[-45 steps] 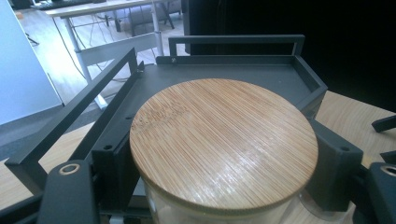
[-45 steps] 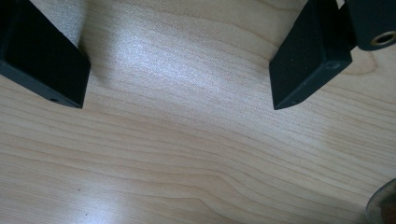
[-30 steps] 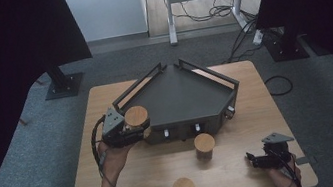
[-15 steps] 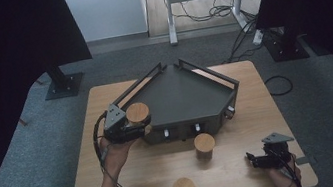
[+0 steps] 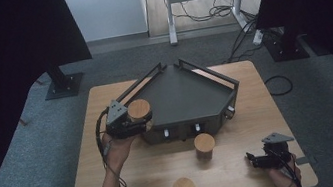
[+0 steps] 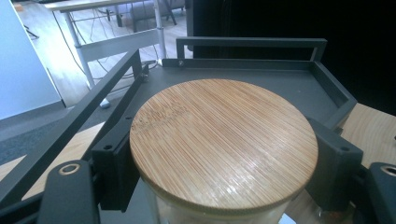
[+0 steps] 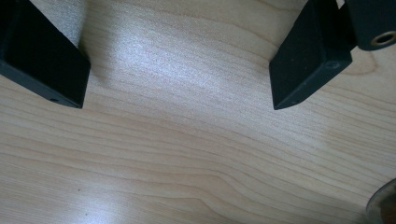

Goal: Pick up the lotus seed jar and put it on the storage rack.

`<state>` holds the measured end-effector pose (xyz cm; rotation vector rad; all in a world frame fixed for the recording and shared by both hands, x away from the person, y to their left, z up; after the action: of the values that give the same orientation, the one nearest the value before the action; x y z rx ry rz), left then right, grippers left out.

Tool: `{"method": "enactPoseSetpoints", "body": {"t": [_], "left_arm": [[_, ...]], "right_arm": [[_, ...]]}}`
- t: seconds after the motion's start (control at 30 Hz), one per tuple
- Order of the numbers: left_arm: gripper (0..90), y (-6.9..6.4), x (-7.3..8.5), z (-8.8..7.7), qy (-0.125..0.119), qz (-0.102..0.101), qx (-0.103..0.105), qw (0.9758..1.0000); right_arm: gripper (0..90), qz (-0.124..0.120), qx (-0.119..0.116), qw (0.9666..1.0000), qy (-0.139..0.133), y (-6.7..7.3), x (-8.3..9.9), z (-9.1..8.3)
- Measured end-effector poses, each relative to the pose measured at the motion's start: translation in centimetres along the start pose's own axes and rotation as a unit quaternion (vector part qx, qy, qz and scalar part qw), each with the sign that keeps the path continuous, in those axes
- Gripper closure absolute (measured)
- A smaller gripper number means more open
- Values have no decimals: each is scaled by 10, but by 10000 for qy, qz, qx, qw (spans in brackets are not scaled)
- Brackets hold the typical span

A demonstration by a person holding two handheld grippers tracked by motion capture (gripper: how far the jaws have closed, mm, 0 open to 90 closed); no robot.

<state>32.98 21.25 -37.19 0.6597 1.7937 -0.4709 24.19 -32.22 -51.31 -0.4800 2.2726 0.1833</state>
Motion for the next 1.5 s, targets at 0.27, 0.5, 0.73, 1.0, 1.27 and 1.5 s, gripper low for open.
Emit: {"method": "enactPoseSetpoints", "body": {"t": [0.27, 0.5, 0.73, 1.0, 1.27, 1.5], "left_arm": [[241, 2, 0, 6, -9, -35, 4, 10000], [241, 6, -3, 10, -24, -75, -47, 10000], [241, 7, -7, 16, -36, -70, -83, 9999], [241, 7, -10, 23, -35, -46, -99, 9999], [241, 7, -11, 29, -18, -38, -111, 9999], [241, 8, -12, 34, -4, -41, -139, 9999]], "right_arm": [[45, -4, -3, 10000, 6, 0, 0, 0], [45, -4, -6, 10000, 3, 0, 0, 0], [45, -11, -13, 10000, 2, 0, 0, 0], [45, -16, -17, 10000, 2, 0, 0, 0], [45, -20, -22, 10000, 2, 0, 0, 0], [45, -24, -24, 10000, 3, -1, 0, 0]]}}
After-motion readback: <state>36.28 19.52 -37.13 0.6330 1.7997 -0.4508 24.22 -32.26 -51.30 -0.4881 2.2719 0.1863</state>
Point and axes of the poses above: each handheld gripper's, and its own axes: z roughly forward along the jaws, x roughly out of its underside, y roughly to its left, the point moved 7 cm from there along z, roughly forward along the jaws, and after that the axes turned 2 degrees about -z, right-handed, at the moved point
